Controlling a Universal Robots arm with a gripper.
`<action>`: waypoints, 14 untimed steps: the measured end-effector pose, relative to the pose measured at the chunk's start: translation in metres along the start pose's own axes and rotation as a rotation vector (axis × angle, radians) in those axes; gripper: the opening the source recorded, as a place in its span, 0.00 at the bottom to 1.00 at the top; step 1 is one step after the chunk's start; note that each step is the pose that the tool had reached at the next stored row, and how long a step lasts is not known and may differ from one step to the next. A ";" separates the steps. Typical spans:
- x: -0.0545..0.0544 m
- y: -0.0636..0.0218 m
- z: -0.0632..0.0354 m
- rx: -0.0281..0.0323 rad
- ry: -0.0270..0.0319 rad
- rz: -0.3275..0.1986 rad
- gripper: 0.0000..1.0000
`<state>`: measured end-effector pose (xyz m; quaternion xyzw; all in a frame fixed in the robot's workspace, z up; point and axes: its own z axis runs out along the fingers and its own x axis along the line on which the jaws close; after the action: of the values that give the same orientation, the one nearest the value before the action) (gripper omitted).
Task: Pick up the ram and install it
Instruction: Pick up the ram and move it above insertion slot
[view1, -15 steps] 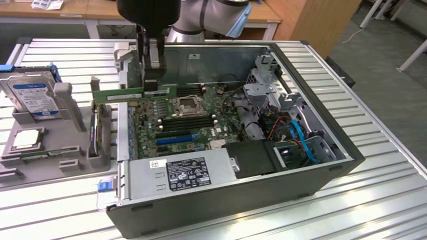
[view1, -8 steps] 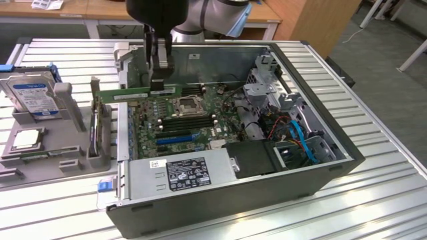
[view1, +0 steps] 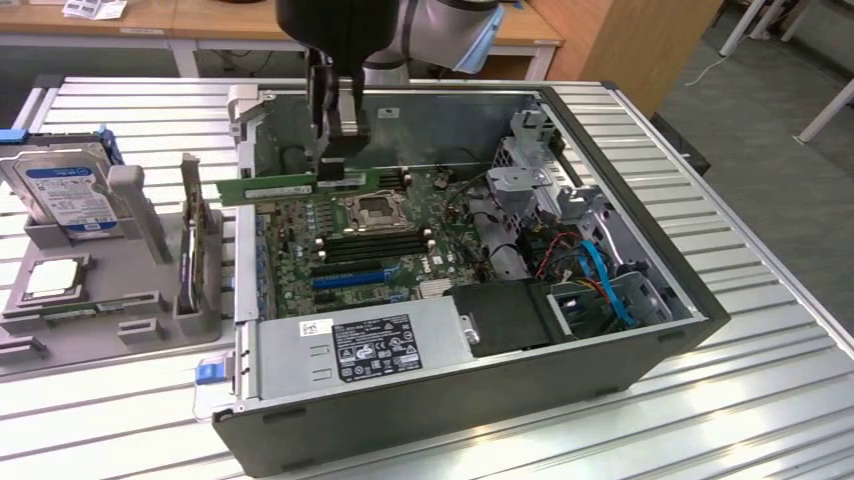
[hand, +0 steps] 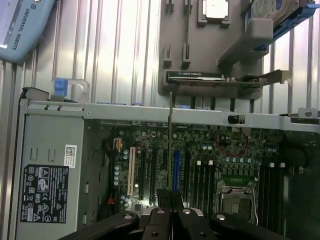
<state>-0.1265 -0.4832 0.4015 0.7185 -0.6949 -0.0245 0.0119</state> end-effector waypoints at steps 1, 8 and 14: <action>0.000 -0.0017 -0.0001 0.0000 0.0000 0.000 0.11; 0.000 -0.0135 -0.0006 -0.0001 -0.0001 0.000 0.11; 0.001 -0.0210 -0.0011 -0.0001 0.0000 0.000 0.11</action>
<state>-0.1055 -0.4832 0.4015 0.7185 -0.6950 -0.0245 0.0119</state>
